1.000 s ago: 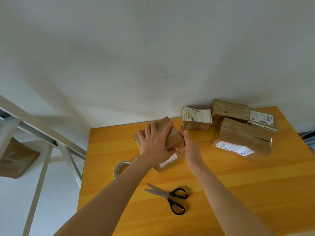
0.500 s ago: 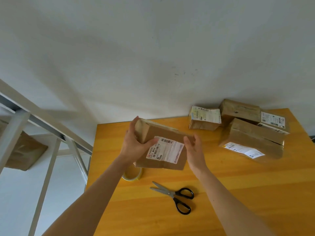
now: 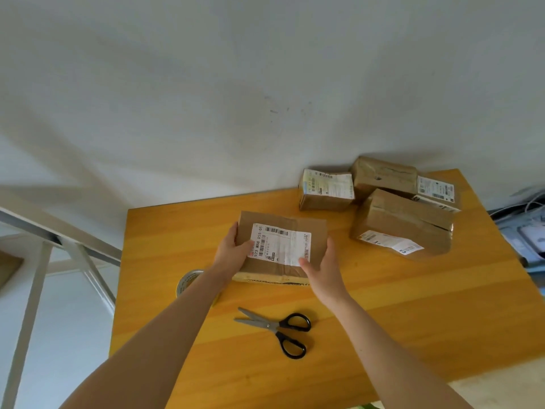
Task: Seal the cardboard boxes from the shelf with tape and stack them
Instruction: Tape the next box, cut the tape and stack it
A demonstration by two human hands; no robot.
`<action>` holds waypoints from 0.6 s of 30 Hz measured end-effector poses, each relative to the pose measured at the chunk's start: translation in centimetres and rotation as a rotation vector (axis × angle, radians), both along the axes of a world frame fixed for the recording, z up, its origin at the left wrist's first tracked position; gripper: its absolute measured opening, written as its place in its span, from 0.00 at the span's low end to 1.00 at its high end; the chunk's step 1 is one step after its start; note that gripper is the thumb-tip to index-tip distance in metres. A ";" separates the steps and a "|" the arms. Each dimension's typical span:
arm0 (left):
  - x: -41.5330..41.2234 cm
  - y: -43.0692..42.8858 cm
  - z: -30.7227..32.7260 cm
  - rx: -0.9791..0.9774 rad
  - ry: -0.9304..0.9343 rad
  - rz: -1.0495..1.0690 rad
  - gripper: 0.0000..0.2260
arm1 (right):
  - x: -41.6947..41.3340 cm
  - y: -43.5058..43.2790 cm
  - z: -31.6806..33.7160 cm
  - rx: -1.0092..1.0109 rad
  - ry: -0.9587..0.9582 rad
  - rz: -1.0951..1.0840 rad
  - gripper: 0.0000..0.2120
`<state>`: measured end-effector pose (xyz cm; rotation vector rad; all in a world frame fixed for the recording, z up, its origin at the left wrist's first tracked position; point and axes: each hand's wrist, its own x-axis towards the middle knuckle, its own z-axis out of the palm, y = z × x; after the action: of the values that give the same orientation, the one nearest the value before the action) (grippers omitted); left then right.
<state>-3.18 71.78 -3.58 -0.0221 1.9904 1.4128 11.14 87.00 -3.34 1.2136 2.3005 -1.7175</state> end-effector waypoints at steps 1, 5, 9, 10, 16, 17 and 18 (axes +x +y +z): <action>0.0 -0.1 -0.3 -0.006 0.015 -0.020 0.29 | 0.0 0.1 -0.3 0.013 -0.005 0.017 0.42; 0.5 -0.7 -0.5 -0.106 0.220 -0.191 0.29 | -0.3 0.1 -0.9 0.100 0.010 0.113 0.40; 2.5 -1.4 0.1 -0.472 0.794 -0.539 0.20 | -0.1 0.3 -0.8 0.687 -0.054 0.403 0.32; 3.2 -1.7 0.3 -0.521 0.958 -0.677 0.20 | 0.3 0.5 -0.7 0.827 -0.028 0.516 0.29; 4.8 -2.9 0.4 -0.510 1.272 -0.904 0.28 | 1.7 1.6 -1.8 1.027 0.073 1.037 0.34; 4.8 -3.0 0.3 -0.517 1.262 -0.887 0.29 | 1.4 1.7 -1.9 1.022 0.070 1.041 0.36; 4.6 -3.1 0.2 -0.531 1.258 -0.876 0.30 | 0.9 1.9 -1.9 1.019 0.074 1.046 0.38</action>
<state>1.42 68.68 -3.38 1.6105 2.6512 0.1967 12.01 88.90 -5.25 -0.2276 2.9920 -0.2239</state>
